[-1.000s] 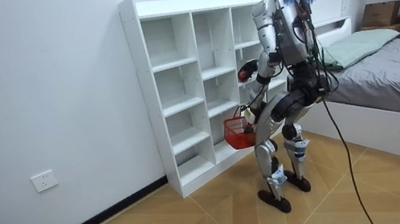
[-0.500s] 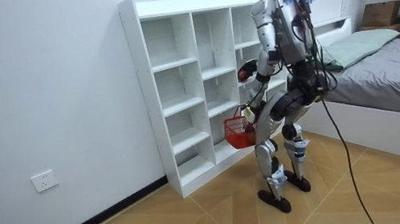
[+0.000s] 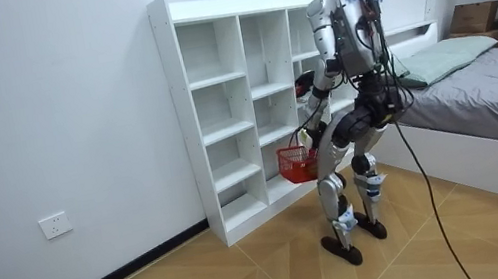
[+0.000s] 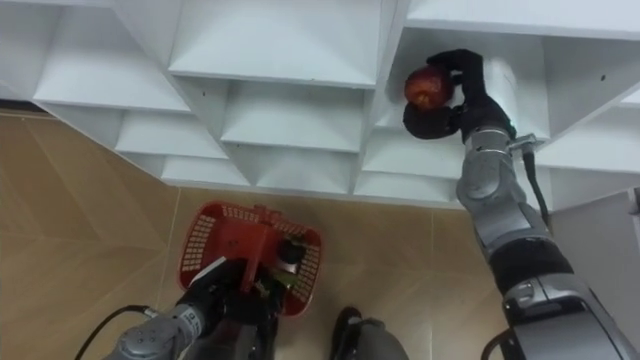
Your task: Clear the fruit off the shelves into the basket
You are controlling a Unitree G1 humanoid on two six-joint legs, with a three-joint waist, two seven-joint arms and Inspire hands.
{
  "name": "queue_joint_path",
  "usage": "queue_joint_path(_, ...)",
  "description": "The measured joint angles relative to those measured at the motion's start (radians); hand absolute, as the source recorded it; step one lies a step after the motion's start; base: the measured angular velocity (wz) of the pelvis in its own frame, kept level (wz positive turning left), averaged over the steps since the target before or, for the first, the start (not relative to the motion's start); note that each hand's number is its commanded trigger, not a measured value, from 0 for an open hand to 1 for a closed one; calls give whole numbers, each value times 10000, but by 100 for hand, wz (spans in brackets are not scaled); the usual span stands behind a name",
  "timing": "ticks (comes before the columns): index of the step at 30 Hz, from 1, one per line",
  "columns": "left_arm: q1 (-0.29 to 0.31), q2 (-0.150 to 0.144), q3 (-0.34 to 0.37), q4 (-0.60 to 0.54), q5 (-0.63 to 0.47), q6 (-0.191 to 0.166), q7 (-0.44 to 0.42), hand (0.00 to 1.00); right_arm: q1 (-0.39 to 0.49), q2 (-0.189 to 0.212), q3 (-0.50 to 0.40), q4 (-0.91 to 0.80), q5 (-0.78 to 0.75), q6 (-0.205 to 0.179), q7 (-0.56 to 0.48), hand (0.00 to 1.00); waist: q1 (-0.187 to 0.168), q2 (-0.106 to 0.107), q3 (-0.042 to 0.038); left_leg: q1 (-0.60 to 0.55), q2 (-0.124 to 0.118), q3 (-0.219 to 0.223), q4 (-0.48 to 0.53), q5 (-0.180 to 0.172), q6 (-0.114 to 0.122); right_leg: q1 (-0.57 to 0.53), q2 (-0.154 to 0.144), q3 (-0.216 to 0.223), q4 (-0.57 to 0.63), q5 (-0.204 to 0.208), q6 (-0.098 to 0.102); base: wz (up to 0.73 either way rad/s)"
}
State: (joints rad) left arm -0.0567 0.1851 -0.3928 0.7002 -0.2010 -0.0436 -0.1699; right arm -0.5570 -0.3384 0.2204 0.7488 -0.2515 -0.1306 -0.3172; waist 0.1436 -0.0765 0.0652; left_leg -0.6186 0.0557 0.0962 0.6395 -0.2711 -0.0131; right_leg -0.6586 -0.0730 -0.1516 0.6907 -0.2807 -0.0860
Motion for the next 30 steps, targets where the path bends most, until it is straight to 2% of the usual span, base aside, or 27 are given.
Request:
queue_joint_path(4, -9, 22, 171, 89, -10, 0, 17, 100, 180, -1, 261, -937, -561, 0, 447, 100, -18, 22, -40, 417, -3, 99, -295, 36, -13, 305, 33, 121, -213, 13, 16, -9)
queue_joint_path(6, -10, 34, 166, 127, -10, 0, 22, 100, 375, -2, 352, -1161, -781, 13, 530, 100, -63, 60, -101, 636, 3, 94, -432, 43, -23, 533, 59, 119, -373, 24, 30, -3)
queue_joint_path(8, -23, 36, 177, 232, -18, -9, 38, 100, 767, -12, 417, -1627, -811, 18, 736, 100, -180, 117, -205, 860, 23, 147, -587, 46, -28, 776, 105, 121, -570, 54, 50, -4)
queue_joint_path(12, -59, 35, 317, 379, -10, -9, 56, 100, 1516, 0, 413, -2496, -668, 20, 1256, 100, -365, 266, -323, 1166, 37, 151, -828, 76, -48, 1114, 253, 178, -994, 226, 76, -10)
queue_joint_path(15, -67, 45, 447, 365, -3, -29, 71, 100, 1864, 22, 419, -2703, -674, 34, 1479, 100, -346, 307, -357, 1308, 74, 173, -968, 136, -60, 1266, 326, 215, -1223, 346, 77, -9)
queue_joint_path(18, -118, 75, 565, 361, -17, -39, 135, 100, 2298, 137, 418, -3309, -752, 311, 1886, 100, -434, 309, -357, 1346, 88, 266, -1159, 247, -61, 1257, 363, 279, -1385, 465, 68, -7)
queue_joint_path(23, -121, -49, 548, 316, -19, -70, 341, 100, 3086, 465, 721, -3808, -742, 339, 2385, 100, -638, 315, -361, 1360, 144, 268, -1244, 312, -78, 1298, 416, 284, -1535, 558, 49, -2)
queue_joint_path(25, -81, -70, 542, 234, -22, -103, 359, 100, 3292, 458, 805, -3863, -724, 339, 2677, 100, -636, 325, -363, 1358, 192, 279, -1240, 312, -78, 1297, 418, 288, -1537, 559, 49, 0)
queue_joint_path(27, -82, -69, 539, 199, -35, -117, 358, 100, 3380, 469, 1080, -3864, -730, 338, 3059, 100, -635, 363, -373, 1338, 203, 287, -1226, 312, -79, 1297, 418, 271, -1543, 561, 48, 2)
queue_joint_path(30, -82, -79, 525, 189, -38, -351, 340, 100, 3458, 529, 1551, -3866, -731, 277, 3702, 100, -592, 509, -426, 1303, 200, 295, -1229, 312, -77, 1281, 411, 255, -1554, 577, 66, 2)
